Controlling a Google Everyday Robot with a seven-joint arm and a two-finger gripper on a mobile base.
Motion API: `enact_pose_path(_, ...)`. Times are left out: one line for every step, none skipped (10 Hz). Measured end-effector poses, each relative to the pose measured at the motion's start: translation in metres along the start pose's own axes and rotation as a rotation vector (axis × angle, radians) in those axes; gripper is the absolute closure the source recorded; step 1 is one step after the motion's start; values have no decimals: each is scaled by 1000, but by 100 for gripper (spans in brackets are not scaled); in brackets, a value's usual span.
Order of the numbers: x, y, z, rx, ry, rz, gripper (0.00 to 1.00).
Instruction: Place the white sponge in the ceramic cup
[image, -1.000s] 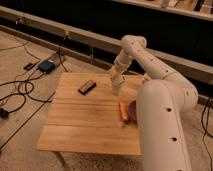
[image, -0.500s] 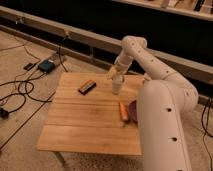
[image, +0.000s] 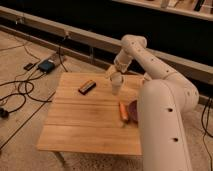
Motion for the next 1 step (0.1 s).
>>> enact_pose_path(0, 0, 0, 0, 0, 0, 20)
